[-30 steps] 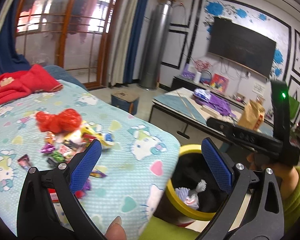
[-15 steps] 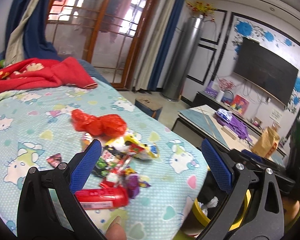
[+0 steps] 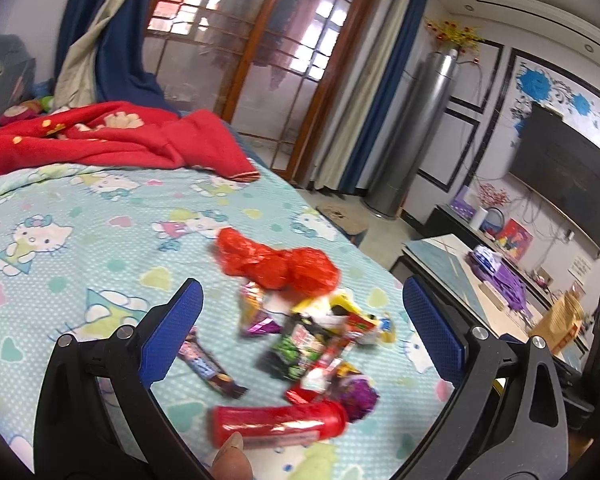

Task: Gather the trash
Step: 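Move both open tools back toward the remaining candy wrappers on the bed, then close the left tool on the red plastic bag while the right tool grips a red candy wrapper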

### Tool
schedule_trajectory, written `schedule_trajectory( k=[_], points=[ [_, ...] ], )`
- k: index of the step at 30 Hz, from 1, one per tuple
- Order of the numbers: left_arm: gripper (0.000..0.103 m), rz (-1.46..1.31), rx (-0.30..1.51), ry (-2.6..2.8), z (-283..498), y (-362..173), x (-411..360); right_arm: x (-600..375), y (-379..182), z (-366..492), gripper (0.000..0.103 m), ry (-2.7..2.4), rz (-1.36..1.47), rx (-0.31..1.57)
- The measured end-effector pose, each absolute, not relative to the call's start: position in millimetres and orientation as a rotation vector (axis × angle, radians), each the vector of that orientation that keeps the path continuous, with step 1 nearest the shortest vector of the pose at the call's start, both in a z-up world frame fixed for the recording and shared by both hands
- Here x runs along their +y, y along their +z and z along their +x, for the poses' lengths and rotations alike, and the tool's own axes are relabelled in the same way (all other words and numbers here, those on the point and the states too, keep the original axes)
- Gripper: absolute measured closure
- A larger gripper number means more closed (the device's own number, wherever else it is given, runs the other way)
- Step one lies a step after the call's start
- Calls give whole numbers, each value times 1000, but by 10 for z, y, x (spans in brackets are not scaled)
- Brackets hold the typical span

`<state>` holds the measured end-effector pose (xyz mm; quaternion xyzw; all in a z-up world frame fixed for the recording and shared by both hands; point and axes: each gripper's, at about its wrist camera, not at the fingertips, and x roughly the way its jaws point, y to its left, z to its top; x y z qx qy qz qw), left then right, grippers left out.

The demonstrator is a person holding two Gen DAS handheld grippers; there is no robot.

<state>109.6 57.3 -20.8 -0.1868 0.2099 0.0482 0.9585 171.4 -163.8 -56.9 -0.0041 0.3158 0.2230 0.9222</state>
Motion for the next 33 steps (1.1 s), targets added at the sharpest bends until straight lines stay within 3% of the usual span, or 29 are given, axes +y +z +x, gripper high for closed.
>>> schedule_trajectory(
  k=[13,28,30,33],
  points=[
    [11,-455,504,181,1367,-328,1138,-948,-736,1896,32,593,33,761],
    [12,-546,684,136,2200,-550,1481,-619,-1082,2169,63,597,143,916],
    [16,-553,699,132,2309,-585,1490,-623,-1099,2185,67,604,165,923],
    [20,-565,725,135,2438,-654,1508,-616,-1087,2160,82,625,166,912]
  ],
)
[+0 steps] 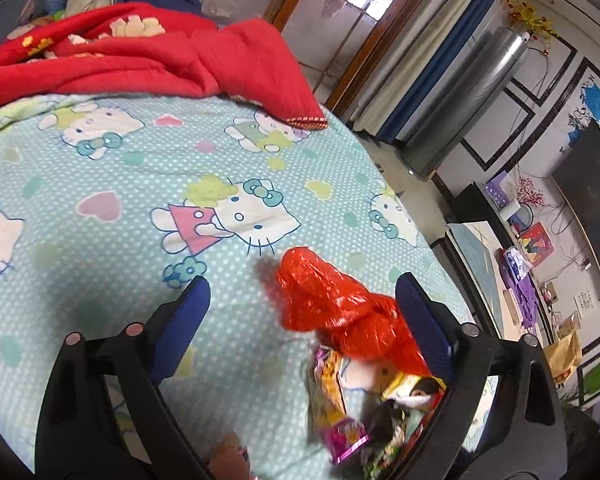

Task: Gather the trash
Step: 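Close the left tool on the red plastic bag while the right tool grips a red candy wrapper, then carry the red bag and red wrapper over the yellow bin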

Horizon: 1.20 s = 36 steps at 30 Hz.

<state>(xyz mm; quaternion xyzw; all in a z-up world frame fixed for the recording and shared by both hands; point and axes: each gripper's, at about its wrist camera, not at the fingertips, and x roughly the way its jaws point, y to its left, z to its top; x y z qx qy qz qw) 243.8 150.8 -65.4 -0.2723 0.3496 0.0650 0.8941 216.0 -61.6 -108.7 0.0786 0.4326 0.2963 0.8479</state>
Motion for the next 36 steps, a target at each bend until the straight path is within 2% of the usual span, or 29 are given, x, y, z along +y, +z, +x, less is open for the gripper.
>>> schedule_trajectory(
  k=[5,8,10,19,27,36],
  points=[
    [33,-599,773,140,2573,-776,1532,-617,-1041,2090,90,642,157,883],
    [44,-607,785,127,2602,-802,1526,-651,-1003,2023,92,645,157,861],
    [56,-624,792,121,2610,-823,1532,-679,-974,1985,93,646,163,848],
    [96,-639,787,78,2558,-843,1497,-671,-835,1820,98,664,125,774],
    [98,-596,696,54,2229,-622,1371,-693,-733,1740,98,678,112,720],
    [98,-575,513,78,1732,-156,1383,-779,-611,1710,99,673,125,677]
  ],
)
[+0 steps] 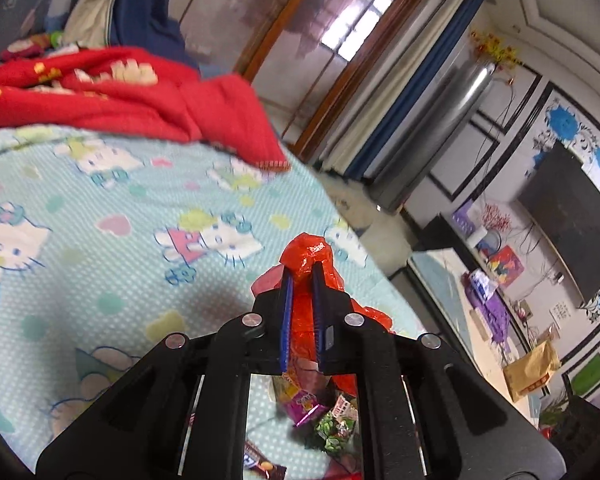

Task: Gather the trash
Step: 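Carry the red bag and red wrapper over the yellow bin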

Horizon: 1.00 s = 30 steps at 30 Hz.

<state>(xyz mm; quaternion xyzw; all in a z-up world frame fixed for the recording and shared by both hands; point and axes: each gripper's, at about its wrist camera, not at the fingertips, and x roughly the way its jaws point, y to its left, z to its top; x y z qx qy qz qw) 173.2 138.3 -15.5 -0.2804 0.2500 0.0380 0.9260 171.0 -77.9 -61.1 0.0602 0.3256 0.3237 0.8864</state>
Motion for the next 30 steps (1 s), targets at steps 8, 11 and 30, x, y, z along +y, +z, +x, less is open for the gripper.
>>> schedule_trajectory(
  k=[8,11,30],
  points=[
    [98,-541,446,84,1431,52,1315,-887,-451,1680,99,666,131,634],
    [98,-517,428,77,1340,121,1255,-935,-398,1680,99,655,135,622],
    [98,-437,418,-29,1109,276,805,-1235,-195,1684,99,604,121,579]
  ],
)
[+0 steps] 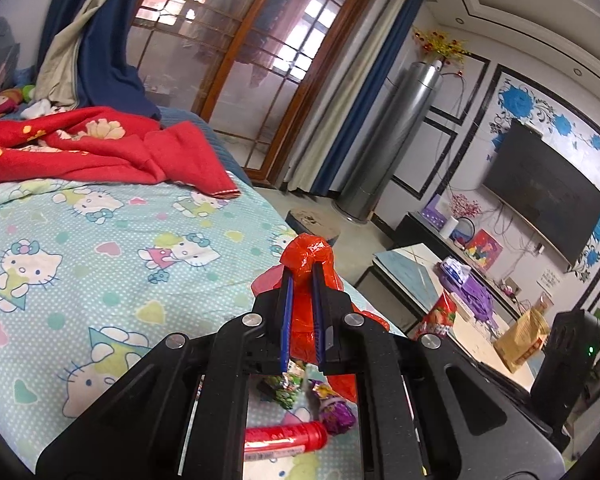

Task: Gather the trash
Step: 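Carry the red bag and red wrapper over the yellow bin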

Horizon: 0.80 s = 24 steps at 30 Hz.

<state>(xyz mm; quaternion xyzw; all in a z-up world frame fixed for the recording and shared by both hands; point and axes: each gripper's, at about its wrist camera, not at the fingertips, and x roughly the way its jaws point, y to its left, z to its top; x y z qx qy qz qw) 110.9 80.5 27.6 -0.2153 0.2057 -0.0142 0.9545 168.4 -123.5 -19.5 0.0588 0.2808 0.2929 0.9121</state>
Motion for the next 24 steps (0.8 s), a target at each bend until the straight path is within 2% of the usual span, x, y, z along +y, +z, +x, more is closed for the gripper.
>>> schedule_trajectory(
  k=[24],
  points=[
    [98,-298,432,-160,1033,340,82,-1838,-184,1570,99,515,112,567]
  ],
)
